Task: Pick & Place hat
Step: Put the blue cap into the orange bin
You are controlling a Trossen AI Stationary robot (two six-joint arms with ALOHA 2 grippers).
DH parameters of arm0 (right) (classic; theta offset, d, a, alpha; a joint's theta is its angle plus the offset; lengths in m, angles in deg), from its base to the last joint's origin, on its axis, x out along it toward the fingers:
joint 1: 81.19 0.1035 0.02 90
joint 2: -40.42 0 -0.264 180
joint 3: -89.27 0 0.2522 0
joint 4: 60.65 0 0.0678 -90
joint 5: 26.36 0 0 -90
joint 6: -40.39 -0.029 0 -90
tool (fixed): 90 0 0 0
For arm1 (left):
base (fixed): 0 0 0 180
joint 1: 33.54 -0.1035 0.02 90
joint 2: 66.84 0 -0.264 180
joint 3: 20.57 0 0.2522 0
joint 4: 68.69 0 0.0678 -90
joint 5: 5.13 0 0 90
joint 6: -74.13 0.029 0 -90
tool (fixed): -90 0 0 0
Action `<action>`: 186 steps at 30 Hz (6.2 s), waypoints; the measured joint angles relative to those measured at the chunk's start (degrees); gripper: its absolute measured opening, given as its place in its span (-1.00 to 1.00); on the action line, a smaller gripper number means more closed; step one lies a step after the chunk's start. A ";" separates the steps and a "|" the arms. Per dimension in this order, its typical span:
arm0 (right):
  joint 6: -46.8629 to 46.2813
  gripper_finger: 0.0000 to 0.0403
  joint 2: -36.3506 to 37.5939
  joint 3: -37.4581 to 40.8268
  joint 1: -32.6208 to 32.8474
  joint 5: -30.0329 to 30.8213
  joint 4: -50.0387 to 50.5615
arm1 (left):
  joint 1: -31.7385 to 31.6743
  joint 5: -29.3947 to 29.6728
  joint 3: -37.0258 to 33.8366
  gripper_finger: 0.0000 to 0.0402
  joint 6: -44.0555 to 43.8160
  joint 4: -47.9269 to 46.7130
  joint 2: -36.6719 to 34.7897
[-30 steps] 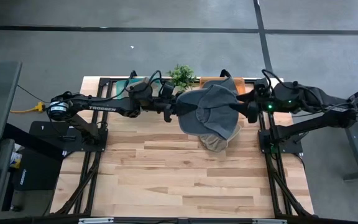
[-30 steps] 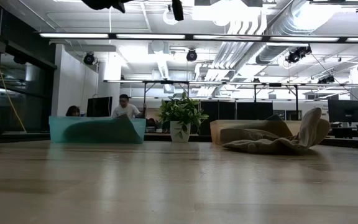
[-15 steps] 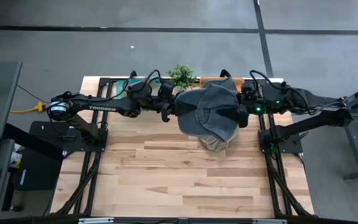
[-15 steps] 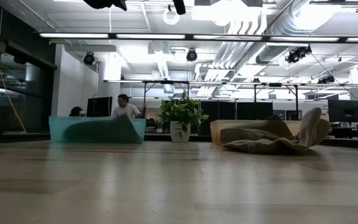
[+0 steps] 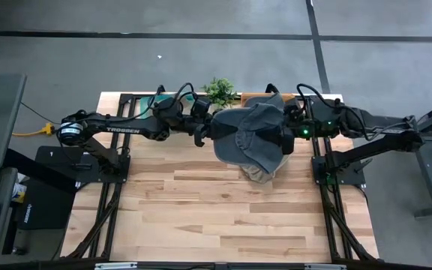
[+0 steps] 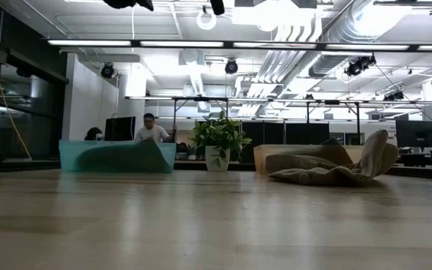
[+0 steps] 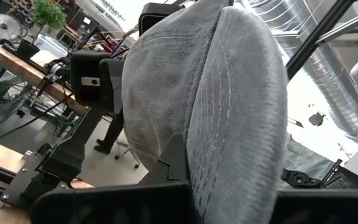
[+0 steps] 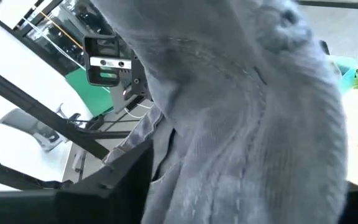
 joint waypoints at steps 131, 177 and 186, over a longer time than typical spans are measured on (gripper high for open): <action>2.01 -1.00 -11.59 0.00 -45.46 -28.83 11.45 | -17.25 -14.03 -15.73 0.32 -1.52 -50.46 -36.95; 5.55 -1.00 -31.32 -0.02 -57.80 -28.06 14.86 | -17.24 -10.10 -29.73 0.32 -10.03 -46.00 -51.69; 10.69 -1.00 -31.32 -0.02 -57.79 -21.62 17.67 | -17.25 -9.91 -29.73 0.32 -10.05 -46.41 -51.69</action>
